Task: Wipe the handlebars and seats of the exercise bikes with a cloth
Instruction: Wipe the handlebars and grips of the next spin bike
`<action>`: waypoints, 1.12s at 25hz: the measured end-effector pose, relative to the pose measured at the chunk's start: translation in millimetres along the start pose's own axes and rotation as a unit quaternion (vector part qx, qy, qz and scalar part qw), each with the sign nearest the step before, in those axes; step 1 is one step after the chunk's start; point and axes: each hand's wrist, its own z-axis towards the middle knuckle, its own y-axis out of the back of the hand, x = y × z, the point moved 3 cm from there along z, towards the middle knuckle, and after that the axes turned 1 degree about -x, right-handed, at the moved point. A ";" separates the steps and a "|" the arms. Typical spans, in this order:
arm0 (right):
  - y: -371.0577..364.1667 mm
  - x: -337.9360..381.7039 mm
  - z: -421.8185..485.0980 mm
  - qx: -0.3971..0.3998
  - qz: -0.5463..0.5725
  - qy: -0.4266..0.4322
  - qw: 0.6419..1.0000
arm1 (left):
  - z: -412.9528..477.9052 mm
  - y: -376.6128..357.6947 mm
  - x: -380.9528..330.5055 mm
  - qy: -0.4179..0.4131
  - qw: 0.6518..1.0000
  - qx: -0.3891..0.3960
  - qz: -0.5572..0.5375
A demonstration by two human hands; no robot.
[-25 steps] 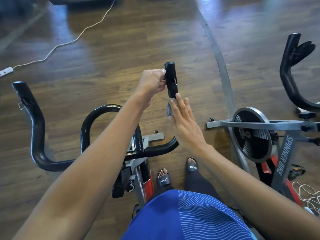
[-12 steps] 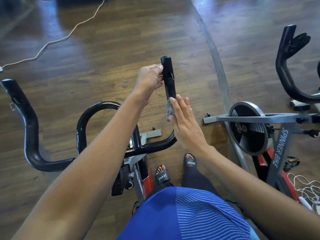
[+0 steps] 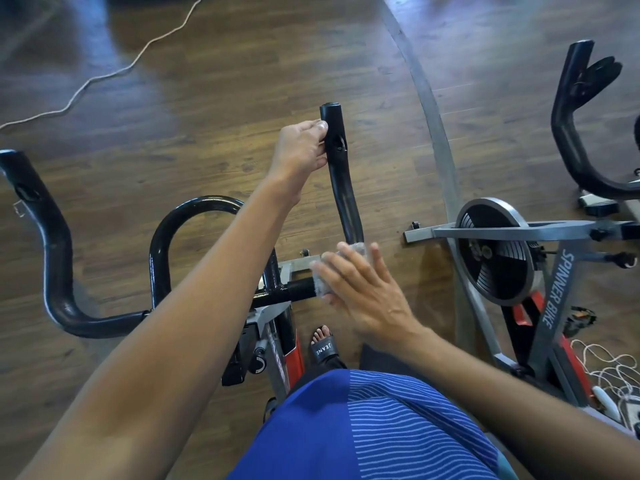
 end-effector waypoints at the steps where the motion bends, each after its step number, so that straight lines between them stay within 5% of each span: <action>1: 3.2 -12.7 0.0 -0.006 0.003 -0.003 1.000 | -0.8 -0.3 -0.7 0.000 1.000 0.002 0.003; 13: -22.7 47.7 9.9 -0.057 -0.023 -0.045 0.997 | -4.2 -7.7 -6.6 0.005 1.000 -0.021 0.015; 19: -12.6 -10.5 -5.1 -0.041 -0.051 0.081 0.995 | -8.4 -8.4 -0.9 0.000 1.000 -0.014 0.012; 28: -36.7 46.9 0.5 -0.100 -0.032 -0.018 0.994 | -11.6 -15.9 0.7 -0.004 0.999 -0.025 0.045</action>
